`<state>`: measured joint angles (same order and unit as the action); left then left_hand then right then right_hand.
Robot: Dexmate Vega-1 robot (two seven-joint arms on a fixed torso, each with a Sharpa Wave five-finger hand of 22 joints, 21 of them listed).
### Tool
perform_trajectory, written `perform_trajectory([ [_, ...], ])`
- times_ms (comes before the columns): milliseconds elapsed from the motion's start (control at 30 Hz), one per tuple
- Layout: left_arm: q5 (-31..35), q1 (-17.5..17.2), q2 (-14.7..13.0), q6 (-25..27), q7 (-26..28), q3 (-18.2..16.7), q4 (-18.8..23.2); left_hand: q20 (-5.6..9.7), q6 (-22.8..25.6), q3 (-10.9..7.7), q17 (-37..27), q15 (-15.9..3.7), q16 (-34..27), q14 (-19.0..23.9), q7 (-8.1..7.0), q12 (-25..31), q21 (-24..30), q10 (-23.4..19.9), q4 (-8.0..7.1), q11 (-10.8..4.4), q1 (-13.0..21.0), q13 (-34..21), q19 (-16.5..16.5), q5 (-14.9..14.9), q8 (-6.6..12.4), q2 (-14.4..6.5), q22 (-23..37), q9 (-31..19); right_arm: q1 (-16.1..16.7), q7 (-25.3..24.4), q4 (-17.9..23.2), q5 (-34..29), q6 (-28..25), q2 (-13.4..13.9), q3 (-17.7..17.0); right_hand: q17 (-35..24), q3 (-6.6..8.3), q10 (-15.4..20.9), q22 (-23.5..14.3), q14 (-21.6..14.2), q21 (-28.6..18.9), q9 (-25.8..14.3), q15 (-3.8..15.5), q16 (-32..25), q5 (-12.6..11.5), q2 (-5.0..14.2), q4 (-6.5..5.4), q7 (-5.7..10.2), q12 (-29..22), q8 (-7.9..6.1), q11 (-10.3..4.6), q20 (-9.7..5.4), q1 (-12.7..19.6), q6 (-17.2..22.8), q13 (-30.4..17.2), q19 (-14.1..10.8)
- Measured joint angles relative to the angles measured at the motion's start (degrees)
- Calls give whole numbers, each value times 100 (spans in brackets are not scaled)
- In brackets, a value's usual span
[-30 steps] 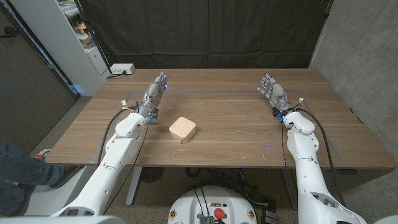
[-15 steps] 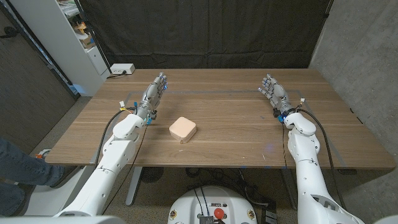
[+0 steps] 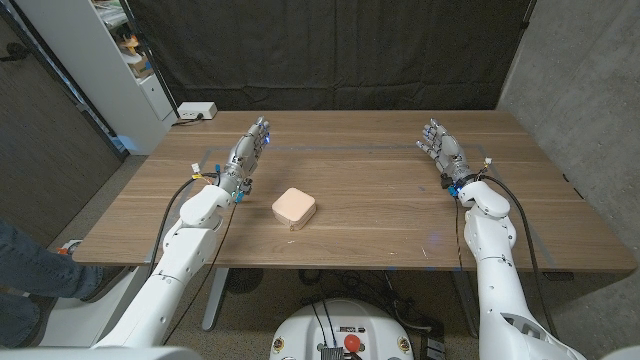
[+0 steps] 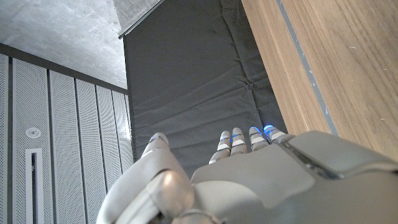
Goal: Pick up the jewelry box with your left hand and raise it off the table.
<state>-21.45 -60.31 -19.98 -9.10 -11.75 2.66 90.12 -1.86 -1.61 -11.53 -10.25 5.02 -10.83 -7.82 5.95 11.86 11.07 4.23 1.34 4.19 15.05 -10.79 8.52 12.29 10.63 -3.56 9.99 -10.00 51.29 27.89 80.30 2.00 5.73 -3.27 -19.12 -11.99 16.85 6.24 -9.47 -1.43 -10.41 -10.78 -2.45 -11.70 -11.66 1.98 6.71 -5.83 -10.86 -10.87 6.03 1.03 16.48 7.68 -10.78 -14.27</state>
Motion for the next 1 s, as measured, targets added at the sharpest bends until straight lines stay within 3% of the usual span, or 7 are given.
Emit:
perform_trajectory([
  [1000,174,-315,-77,-315,24,-62,332,-53,8,24,0,18,0,79,9,23,0,-52,24,-10,0,0,-53,0,0,0,0,0,45,-2,99,-4,-17,-19,-78,0,-24,0,0,0,0,0,0,0,0,0,24,0,0,0,0,0,0,0,0,0],
])
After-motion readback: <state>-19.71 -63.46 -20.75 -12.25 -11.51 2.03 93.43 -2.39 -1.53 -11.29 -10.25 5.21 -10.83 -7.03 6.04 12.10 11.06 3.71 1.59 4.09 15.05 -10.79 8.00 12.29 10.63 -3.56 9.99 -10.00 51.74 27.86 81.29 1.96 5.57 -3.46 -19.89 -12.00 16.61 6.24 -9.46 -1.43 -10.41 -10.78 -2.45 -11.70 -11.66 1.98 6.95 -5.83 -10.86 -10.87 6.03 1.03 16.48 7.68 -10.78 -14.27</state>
